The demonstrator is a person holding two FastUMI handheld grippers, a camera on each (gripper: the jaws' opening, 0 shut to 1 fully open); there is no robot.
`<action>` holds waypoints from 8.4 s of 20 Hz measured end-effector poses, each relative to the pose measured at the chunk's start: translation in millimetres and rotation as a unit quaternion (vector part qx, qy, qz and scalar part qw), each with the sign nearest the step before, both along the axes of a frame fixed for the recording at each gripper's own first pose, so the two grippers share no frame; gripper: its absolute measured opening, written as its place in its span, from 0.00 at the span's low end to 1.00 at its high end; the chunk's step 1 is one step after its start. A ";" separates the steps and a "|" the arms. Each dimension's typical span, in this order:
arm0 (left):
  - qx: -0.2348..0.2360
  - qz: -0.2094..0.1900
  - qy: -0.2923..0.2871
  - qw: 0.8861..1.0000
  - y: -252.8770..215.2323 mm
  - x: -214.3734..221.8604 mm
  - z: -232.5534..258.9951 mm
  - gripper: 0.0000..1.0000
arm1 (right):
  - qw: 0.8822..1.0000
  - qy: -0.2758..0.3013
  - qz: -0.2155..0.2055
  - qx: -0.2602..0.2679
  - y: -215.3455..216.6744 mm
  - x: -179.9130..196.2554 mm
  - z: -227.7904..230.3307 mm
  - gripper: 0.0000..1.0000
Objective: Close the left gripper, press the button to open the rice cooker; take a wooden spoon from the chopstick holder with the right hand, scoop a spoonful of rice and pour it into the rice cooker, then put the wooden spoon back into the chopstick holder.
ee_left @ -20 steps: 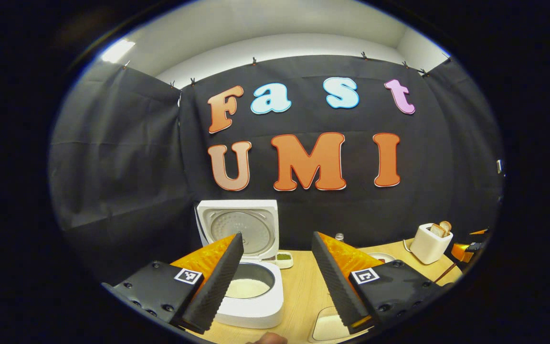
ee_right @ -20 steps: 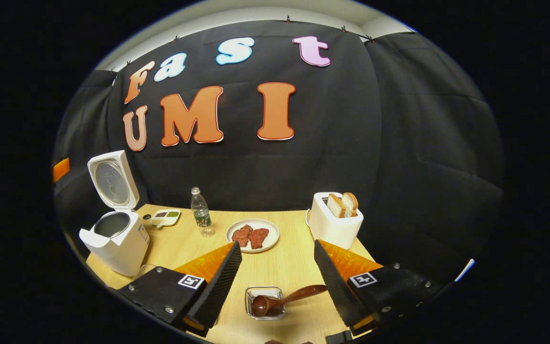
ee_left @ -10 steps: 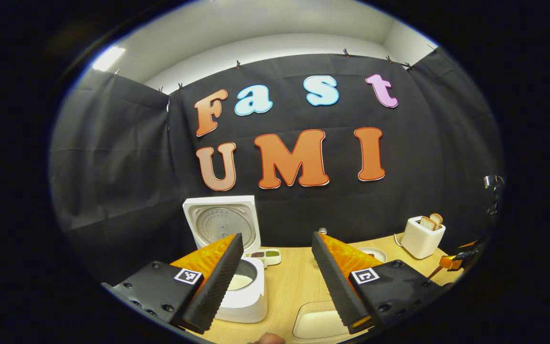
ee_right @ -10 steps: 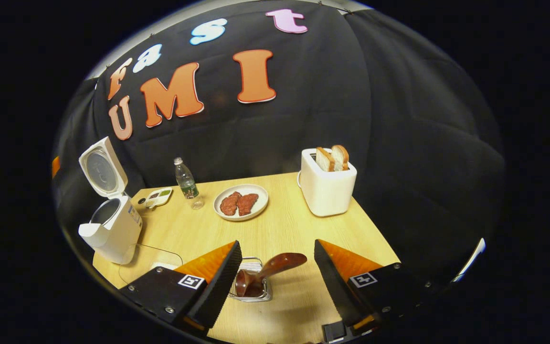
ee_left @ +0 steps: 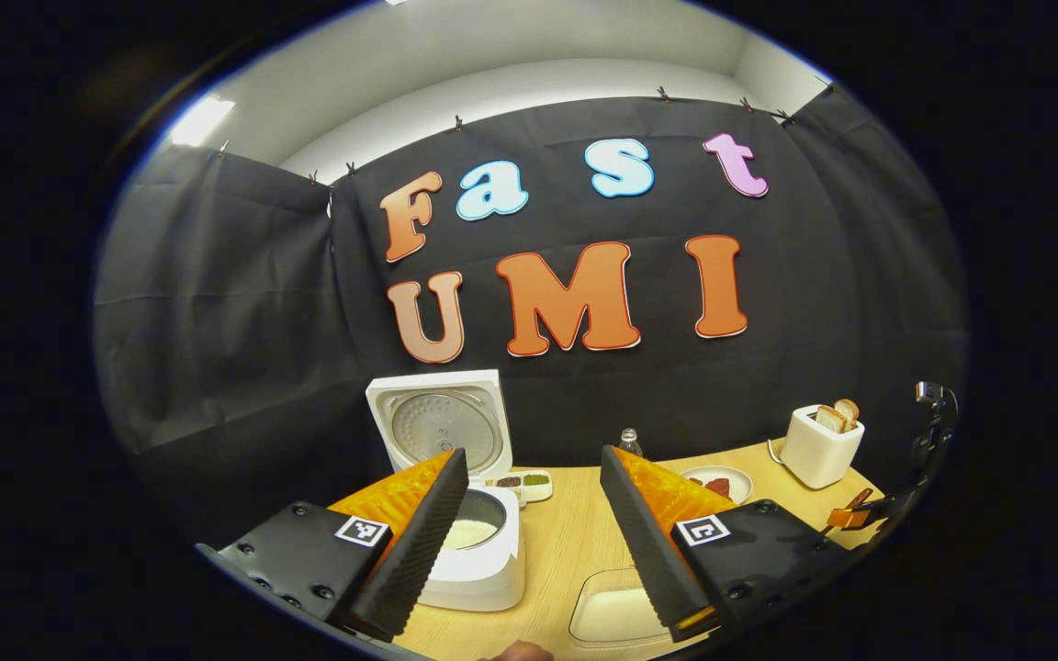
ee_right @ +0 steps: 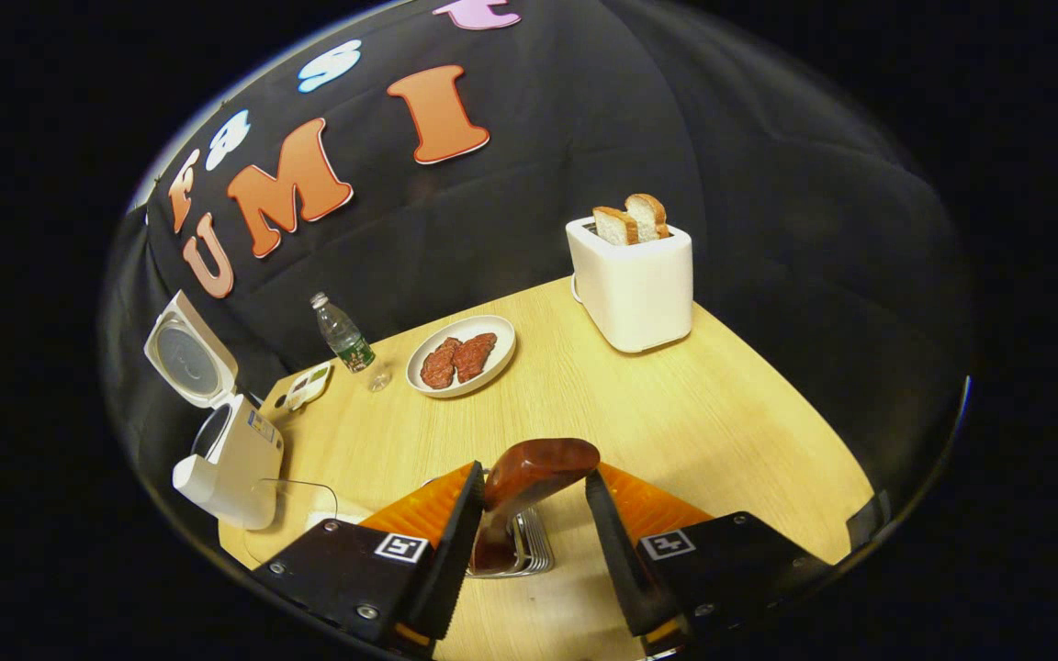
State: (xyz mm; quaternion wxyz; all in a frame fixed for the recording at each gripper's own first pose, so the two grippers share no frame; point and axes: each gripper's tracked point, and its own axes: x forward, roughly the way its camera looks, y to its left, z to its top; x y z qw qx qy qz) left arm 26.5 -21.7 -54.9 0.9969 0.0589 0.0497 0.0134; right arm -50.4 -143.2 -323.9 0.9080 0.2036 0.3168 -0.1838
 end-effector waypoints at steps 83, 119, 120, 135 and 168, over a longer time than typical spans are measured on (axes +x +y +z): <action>-0.033 0.011 0.054 0.998 175.9 46.0 -49.3 0.99 | 0.914 -0.101 -0.052 0.389 211.6 53.8 31.9 0.12; -0.060 0.223 0.039 0.972 351.1 -30.3 -72.1 0.99 | 0.880 -0.060 0.120 0.456 463.9 286.2 132.7 0.12; -0.061 0.223 0.043 0.972 354.1 -30.3 -75.4 0.99 | 0.888 -0.060 0.129 0.437 467.1 286.6 129.6 0.12; -0.061 0.219 0.061 0.972 371.8 -15.7 -90.4 0.99 | 0.949 -0.135 0.267 0.098 491.3 311.1 148.8 0.12; -0.068 0.187 0.078 0.977 344.1 4.2 -97.4 1.00 | 0.905 -0.261 0.332 -0.047 469.8 264.7 215.7 0.12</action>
